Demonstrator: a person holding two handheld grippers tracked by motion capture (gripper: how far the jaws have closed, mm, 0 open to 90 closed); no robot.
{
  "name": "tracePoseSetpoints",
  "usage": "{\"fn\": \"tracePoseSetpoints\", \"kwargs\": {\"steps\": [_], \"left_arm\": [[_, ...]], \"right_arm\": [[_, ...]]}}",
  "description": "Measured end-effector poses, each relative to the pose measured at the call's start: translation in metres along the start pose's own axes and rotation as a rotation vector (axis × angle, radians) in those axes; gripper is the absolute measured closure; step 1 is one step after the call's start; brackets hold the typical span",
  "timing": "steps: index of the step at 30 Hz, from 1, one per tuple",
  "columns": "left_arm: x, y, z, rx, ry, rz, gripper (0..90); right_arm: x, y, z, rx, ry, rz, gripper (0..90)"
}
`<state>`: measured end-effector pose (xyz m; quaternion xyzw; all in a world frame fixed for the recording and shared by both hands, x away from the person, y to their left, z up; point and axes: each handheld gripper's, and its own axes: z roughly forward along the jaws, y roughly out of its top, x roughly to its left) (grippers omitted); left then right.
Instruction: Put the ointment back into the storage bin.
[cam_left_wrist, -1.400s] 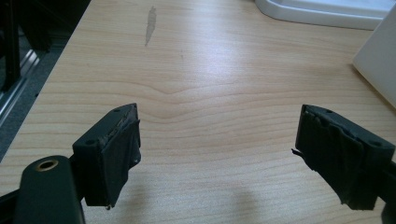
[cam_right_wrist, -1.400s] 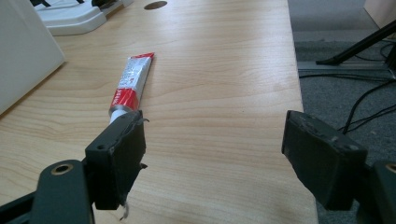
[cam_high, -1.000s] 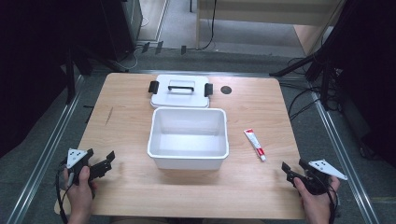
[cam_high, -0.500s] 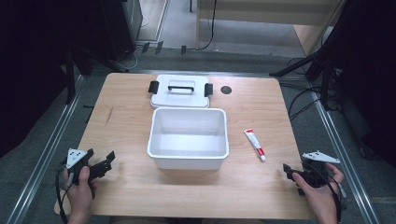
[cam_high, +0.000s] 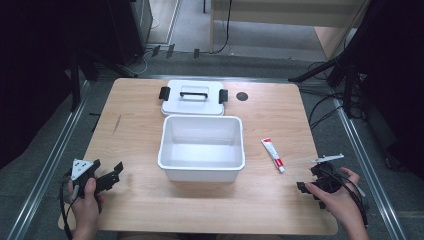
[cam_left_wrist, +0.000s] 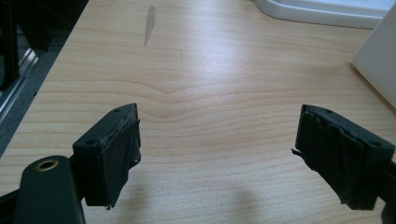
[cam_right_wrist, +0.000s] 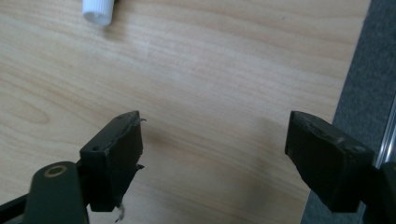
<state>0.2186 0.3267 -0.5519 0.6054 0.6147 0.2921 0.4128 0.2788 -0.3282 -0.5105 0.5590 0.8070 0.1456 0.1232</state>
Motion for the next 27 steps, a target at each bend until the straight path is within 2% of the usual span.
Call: {"fn": "tracePoseSetpoints", "kwargs": {"steps": [4,7,10,19,27], "left_arm": [[0.0,0.0,0.0,0.0,0.0,0.0,14.8],[0.0,0.0,0.0,0.002,0.0,0.0,14.8],[0.0,0.0,0.0,0.002,0.0,0.0,14.8],[0.0,0.0,0.0,0.004,-0.003,-0.002,14.8],[0.0,0.0,0.0,0.007,-0.005,-0.003,14.8]], "right_arm": [[0.008,0.009,-0.001,0.104,0.001,-0.034,16.8],[0.015,0.014,-0.001,0.18,-0.012,-0.078,15.0],[0.02,0.021,-0.001,0.245,-0.03,-0.099,15.0],[0.034,0.045,-0.001,0.329,-0.033,-0.144,17.3],[0.04,0.063,0.0,0.337,-0.034,-0.157,25.0]]}}
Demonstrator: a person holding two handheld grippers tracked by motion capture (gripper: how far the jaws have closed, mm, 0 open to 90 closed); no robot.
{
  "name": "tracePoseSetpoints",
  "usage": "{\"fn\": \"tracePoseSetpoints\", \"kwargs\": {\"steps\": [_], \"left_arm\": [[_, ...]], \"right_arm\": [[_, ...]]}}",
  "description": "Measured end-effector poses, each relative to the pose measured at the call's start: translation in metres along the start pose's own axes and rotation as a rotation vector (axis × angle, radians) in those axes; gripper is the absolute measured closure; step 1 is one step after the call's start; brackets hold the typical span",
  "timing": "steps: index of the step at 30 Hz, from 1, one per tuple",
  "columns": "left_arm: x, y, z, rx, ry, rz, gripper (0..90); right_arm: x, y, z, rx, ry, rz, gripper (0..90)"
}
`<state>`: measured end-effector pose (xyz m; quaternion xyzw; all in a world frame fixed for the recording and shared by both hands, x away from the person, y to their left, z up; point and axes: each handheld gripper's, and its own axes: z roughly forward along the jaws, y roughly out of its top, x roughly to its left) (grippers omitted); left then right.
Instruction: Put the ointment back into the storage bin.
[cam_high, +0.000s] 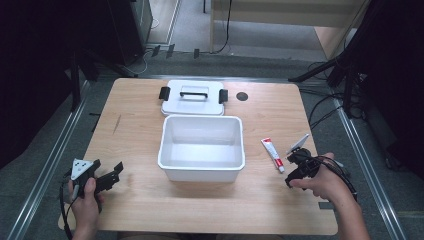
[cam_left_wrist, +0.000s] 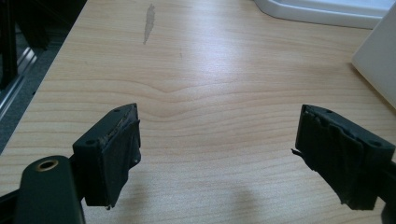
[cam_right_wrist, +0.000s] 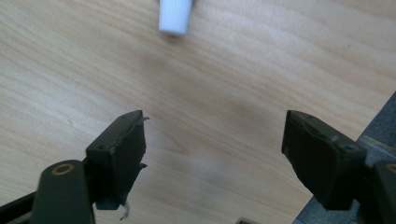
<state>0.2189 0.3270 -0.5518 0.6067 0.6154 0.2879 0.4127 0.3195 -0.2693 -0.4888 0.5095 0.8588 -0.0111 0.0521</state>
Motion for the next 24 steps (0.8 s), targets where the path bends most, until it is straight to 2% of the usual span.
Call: {"fn": "tracePoseSetpoints", "kwargs": {"steps": [6,8,10,13,14,16,19,24], "left_arm": [[0.0,0.0,0.0,0.0,0.0,0.0,14.8],[0.0,0.0,0.0,0.0,0.0,0.001,14.8],[0.0,0.0,0.0,0.001,0.0,0.001,14.8],[0.0,0.0,0.0,0.001,0.0,0.002,14.8],[0.0,0.0,0.0,0.0,-0.001,0.001,14.8],[0.0,0.0,0.0,0.0,-0.001,-0.001,14.8],[0.0,0.0,0.0,-0.001,-0.001,-0.001,14.8],[0.0,0.0,0.0,-0.002,-0.001,-0.001,14.8]], "right_arm": [[0.0,0.011,-0.003,0.006,0.019,-0.001,29.6],[0.0,0.016,-0.003,0.014,0.041,-0.006,34.6],[0.001,0.02,-0.003,0.012,0.058,-0.003,35.0],[0.002,0.025,-0.003,0.01,0.04,-0.02,33.4],[0.002,0.028,-0.003,0.002,0.037,-0.022,35.4],[0.002,0.032,-0.004,0.003,0.056,-0.02,39.1],[0.002,0.038,-0.006,0.0,0.05,-0.018,38.9],[0.004,0.048,-0.006,-0.008,0.061,-0.018,44.4]]}}
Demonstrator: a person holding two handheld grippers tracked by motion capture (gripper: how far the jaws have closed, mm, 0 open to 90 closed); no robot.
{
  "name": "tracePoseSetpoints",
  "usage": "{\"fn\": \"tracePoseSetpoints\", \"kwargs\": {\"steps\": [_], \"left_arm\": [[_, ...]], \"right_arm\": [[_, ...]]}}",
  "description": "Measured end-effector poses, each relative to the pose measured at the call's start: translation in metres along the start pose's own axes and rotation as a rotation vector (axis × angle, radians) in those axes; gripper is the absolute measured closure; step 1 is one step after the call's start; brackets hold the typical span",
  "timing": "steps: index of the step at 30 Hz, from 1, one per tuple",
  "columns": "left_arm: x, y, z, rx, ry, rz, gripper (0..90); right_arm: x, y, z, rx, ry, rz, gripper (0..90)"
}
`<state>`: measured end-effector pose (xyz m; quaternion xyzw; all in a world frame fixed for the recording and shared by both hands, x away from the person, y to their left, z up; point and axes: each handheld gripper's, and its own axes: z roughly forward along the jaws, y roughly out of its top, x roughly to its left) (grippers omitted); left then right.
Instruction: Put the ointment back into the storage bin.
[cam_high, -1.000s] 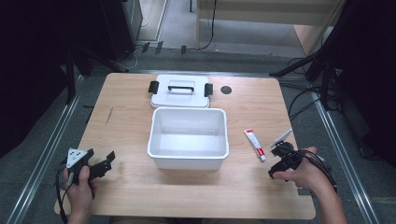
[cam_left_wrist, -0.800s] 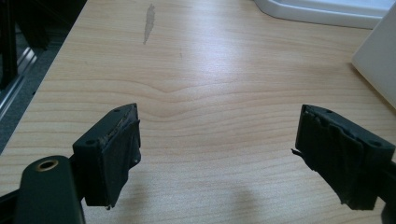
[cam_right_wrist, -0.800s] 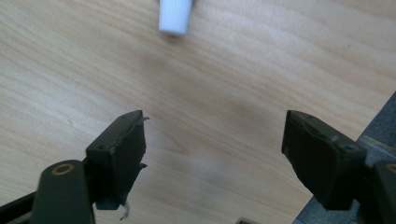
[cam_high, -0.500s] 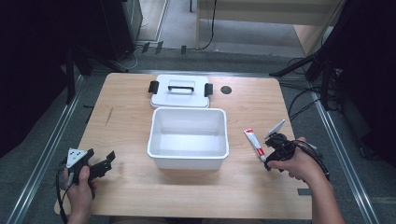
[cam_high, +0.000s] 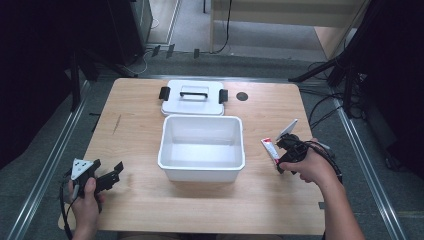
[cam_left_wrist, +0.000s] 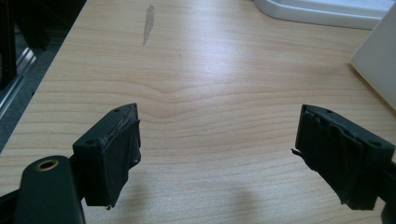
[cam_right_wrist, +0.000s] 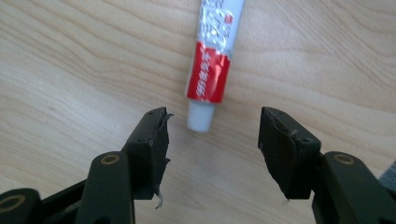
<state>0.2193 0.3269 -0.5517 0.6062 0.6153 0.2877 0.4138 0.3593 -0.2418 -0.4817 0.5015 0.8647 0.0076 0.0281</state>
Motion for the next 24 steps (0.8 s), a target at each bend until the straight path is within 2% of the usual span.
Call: {"fn": "tracePoseSetpoints", "kwargs": {"steps": [4,5,10,15,24], "left_arm": [[0.0,0.0,0.0,0.0,0.0,0.0,14.8],[0.0,0.0,0.0,-0.002,-0.001,-0.002,14.8],[0.0,0.0,0.0,-0.003,-0.002,-0.002,14.8],[0.0,0.0,0.0,-0.002,-0.001,-0.003,14.8],[0.0,0.0,0.0,-0.004,-0.001,-0.003,14.8]], "right_arm": [[0.002,0.006,0.003,-0.005,0.002,0.006,45.4],[0.002,0.009,0.004,-0.007,0.004,0.026,46.6],[0.002,0.016,0.008,0.004,-0.007,0.042,49.6],[0.001,0.024,0.009,0.003,0.015,0.075,55.2],[0.0,0.032,0.013,0.018,0.012,0.085,59.1]]}}
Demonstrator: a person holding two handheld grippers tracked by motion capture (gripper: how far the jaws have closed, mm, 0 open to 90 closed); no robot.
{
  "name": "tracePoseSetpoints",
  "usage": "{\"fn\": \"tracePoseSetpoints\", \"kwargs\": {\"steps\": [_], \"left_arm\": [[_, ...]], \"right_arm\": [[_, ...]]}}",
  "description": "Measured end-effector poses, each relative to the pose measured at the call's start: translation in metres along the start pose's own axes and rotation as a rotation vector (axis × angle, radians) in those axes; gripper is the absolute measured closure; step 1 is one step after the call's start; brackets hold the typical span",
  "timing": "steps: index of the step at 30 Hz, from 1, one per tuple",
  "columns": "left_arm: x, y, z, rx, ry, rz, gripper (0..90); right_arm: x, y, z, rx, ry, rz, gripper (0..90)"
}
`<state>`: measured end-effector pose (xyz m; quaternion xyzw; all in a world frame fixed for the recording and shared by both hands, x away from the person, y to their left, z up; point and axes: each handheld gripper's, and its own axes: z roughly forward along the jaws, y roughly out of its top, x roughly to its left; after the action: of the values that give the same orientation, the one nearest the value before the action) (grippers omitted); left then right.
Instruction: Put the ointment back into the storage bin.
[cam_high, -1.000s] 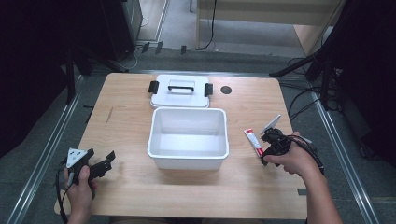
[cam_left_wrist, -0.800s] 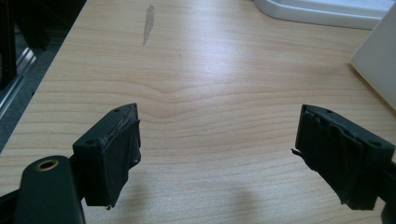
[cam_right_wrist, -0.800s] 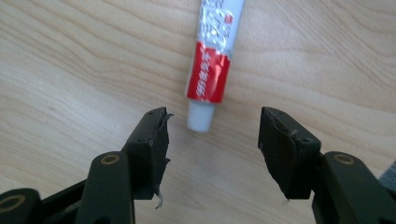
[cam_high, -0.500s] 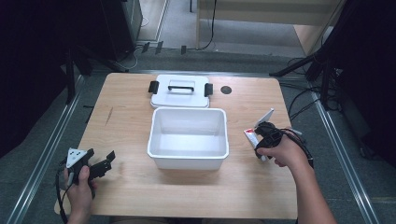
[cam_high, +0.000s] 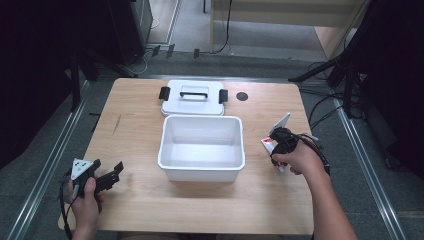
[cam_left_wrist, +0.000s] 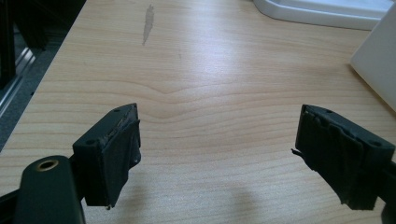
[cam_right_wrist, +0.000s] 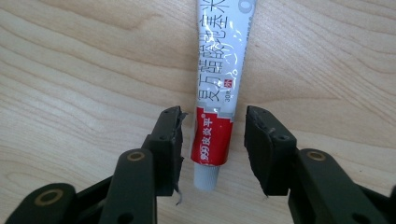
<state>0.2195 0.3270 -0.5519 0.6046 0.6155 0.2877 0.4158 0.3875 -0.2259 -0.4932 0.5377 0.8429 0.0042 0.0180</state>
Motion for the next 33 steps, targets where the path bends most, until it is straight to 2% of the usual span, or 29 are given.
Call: {"fn": "tracePoseSetpoints", "kwargs": {"steps": [8,12,21,33], "left_arm": [[0.0,0.0,0.0,0.0,0.0,-0.001,14.8],[0.0,0.0,0.0,0.0,0.0,0.0,14.8],[0.0,0.0,0.0,0.001,-0.001,-0.001,14.8],[0.0,0.0,0.0,0.001,-0.002,-0.001,14.8]], "right_arm": [[-0.002,0.007,0.0,-0.001,-0.003,0.013,62.4],[-0.002,0.01,0.002,0.001,-0.004,0.0,62.8],[-0.001,0.015,0.005,0.013,0.0,0.006,65.0],[0.0,0.019,0.01,0.021,-0.003,-0.007,71.0]]}}
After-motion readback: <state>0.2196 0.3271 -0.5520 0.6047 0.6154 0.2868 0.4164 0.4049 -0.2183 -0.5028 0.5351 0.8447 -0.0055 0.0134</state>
